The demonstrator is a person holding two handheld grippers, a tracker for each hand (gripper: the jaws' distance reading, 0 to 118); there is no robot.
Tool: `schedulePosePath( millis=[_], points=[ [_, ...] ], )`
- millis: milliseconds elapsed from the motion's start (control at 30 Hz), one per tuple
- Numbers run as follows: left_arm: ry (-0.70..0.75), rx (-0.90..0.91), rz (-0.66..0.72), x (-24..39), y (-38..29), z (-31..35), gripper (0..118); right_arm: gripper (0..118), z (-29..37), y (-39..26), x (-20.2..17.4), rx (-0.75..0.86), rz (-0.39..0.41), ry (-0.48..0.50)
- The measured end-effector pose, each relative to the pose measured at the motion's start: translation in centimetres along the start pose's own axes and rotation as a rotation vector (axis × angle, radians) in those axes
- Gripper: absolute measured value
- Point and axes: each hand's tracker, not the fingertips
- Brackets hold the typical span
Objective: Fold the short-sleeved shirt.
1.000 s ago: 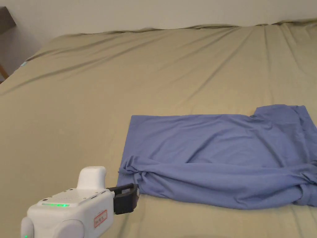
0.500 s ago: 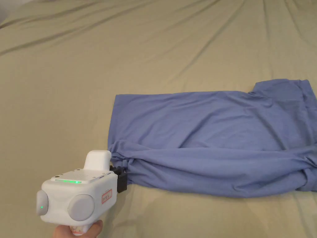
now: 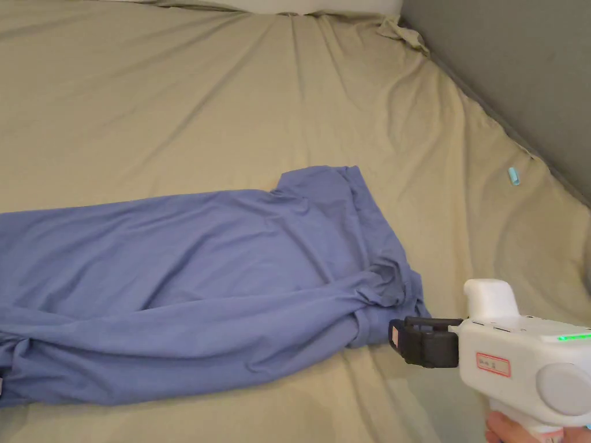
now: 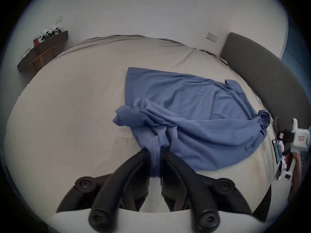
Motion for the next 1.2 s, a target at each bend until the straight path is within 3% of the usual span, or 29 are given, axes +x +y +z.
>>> schedulePosePath(
  millis=[100, 133, 200, 233, 267, 300, 500, 633, 833, 1200],
  points=[
    [-0.004, -0.022, 0.015, -0.1, 0.2, -0.4, 11, 118, -4.1, 0.4, 1.4, -0.053, -0.02, -0.024],
    [-0.004, -0.027, 0.019, -0.1, 0.2, -0.5, 11, 106, -4.8, 0.8, 1.3, -0.066, -0.027, -0.026],
    [0.001, -0.039, 0.017, 0.0, 0.4, -0.8, 11, 58, -6.2, 0.8, 1.5, -0.101, -0.043, -0.006],
    [0.002, -0.044, 0.011, 0.1, 0.4, -0.9, 11, 49, -5.9, 0.6, 0.9, -0.083, -0.009, -0.053],
    [0.003, -0.045, 0.009, 0.0, 0.4, -1.0, 11, 26, -5.0, 0.7, 0.4, -0.048, 0.051, -0.038],
    [0.003, -0.046, 0.008, -0.2, 0.3, -1.2, 11, 16, -4.7, 0.8, 0.2, -0.053, 0.056, -0.007],
    [-0.015, -0.034, 0.017, -0.8, 1.0, -0.3, 11, 15, -2.1, 1.4, -1.1, -0.006, 0.106, -0.063],
    [-0.04, 0.033, 0.034, -0.7, 2.3, 3.0, 11, 14, 1.6, 1.9, -0.7, 0.067, 0.075, 0.014],
    [-0.023, 0.092, -0.007, -0.4, 2.3, 8.5, 11, 13, 8.2, 0.6, -2.2, 0.131, 0.126, 0.016],
    [0.014, -0.085, 0.142, -1.8, -9.6, 9.1, 11, 13, 8.9, -9.6, 0.8, -0.038, 0.052, -0.005]
  ],
)
